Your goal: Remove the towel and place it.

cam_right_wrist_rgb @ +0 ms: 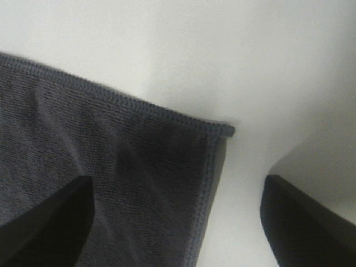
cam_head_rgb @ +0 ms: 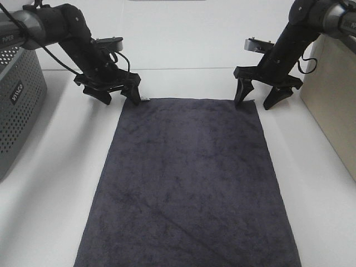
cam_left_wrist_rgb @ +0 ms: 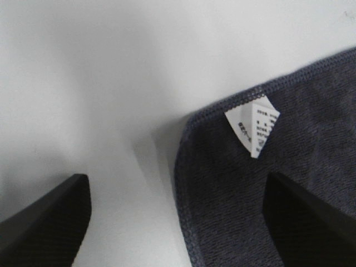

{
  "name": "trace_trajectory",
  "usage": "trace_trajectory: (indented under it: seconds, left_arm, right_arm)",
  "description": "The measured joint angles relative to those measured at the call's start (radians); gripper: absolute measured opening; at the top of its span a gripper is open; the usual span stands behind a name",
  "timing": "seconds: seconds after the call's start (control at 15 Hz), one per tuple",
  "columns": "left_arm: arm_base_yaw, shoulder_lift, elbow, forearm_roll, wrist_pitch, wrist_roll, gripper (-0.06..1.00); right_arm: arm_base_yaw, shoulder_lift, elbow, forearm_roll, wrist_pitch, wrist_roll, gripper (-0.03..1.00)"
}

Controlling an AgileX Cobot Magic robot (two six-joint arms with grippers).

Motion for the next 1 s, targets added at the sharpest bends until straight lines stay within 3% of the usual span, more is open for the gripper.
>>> trace_trajectory:
  seconds: [0.4, 0.53, 0.6, 0.67, 0.87, 0.93, 1.0]
  left_arm:
    - [-0.076, 0.013, -0.005, -0.033, -0.007, 0.008, 0.76]
    - [-0.110, 0.018, -0.012, -0.036, -0.012, 0.008, 0.72]
    - [-0.112, 0.019, -0.012, -0.036, -0.012, 0.008, 0.66]
    - [-0.112, 0.019, -0.012, -0.036, -0.012, 0.008, 0.66]
    - [-0.112, 0.025, -0.012, -0.009, -0.009, 0.008, 0.32]
    - [-0.112, 0.026, -0.012, 0.028, -0.009, 0.008, 0.06]
    - [-0.112, 0.026, -0.012, 0.044, -0.009, 0.008, 0.03]
  right_arm:
    - [0.025, 0.002, 0.000, 0.050, 0.001, -0.004, 0.75]
    - [0.077, 0.005, 0.000, 0.050, -0.008, -0.028, 0.63]
    - [0.085, 0.007, 0.000, 0.052, -0.010, -0.035, 0.52]
    - [0.085, 0.007, 0.000, 0.052, -0.010, -0.035, 0.52]
    - [0.083, 0.012, 0.000, 0.037, -0.012, -0.037, 0.14]
    - [0.083, 0.013, 0.000, 0.034, -0.012, -0.049, 0.02]
    - [0.083, 0.013, 0.000, 0.034, -0.012, -0.051, 0.02]
